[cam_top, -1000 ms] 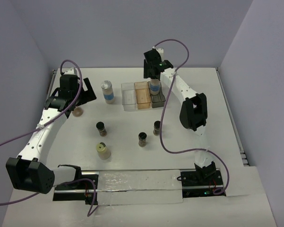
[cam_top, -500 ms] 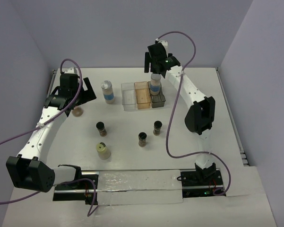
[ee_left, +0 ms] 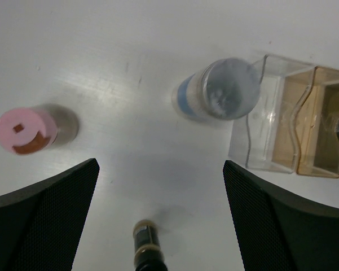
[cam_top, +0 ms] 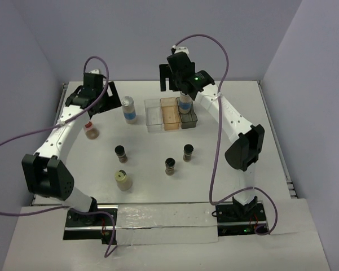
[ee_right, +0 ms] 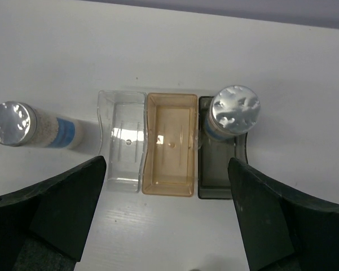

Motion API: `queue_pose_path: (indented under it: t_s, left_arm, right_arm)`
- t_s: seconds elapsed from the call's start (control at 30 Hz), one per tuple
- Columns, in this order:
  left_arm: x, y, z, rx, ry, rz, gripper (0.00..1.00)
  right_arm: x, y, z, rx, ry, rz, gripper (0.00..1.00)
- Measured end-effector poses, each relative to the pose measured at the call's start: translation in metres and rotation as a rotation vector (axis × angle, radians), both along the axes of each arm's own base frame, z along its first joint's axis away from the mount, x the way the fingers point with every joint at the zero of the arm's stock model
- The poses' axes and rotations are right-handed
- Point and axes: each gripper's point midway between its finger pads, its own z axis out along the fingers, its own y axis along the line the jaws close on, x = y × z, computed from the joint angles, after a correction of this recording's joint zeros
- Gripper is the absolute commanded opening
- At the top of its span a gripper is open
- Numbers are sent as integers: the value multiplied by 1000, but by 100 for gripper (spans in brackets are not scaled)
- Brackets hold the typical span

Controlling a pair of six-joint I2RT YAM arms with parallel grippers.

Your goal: Organize the condiment bottles

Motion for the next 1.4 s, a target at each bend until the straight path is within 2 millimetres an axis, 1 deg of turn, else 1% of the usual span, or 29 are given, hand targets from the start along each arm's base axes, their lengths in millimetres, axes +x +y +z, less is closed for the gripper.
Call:
queue_pose_path:
  t_s: [0.13,0.2,0.3,0.37,0.47,0.6,0.73,0.87,1.03,1.23,1.4]
  left_arm:
    - [34,-21,9,2,-26,-41,99]
    - [47,-32,11,10,-30,-58,99]
    - [62,-47,7,27,-27,-79,99]
    - [67,-55,0,41,-3,-89,99]
    - [77,-64,-10,58,15,-93,100]
    - [81,-61,-29,101,66,-71,99]
    - [80,-55,-44,130,107,-45,99]
    - [79,-55,-47,128,115,-37,98]
    - [80,-55,-49,123,117,-28,93]
    - [78,-54,-56,128,131,-23,92]
    - [75,-54,-61,139,142,-24,89]
  right_arm:
    - [-17,-21,4,-21,4,-28,98]
    - [-26,-31,13,-17,-13,-40,98]
    - [-41,-47,30,-6,-43,-60,98]
    - [-48,-57,43,11,-74,-75,98]
    - [-57,-71,57,26,-108,-104,99]
    - [-63,-83,61,27,-123,-130,99]
    - [-64,-86,54,20,-110,-140,99]
    - [-64,-87,49,16,-100,-142,100]
    - [-64,-87,49,17,-100,-143,100]
    - [-64,-87,49,17,-100,-144,100]
    - [-64,-86,49,20,-99,-144,100]
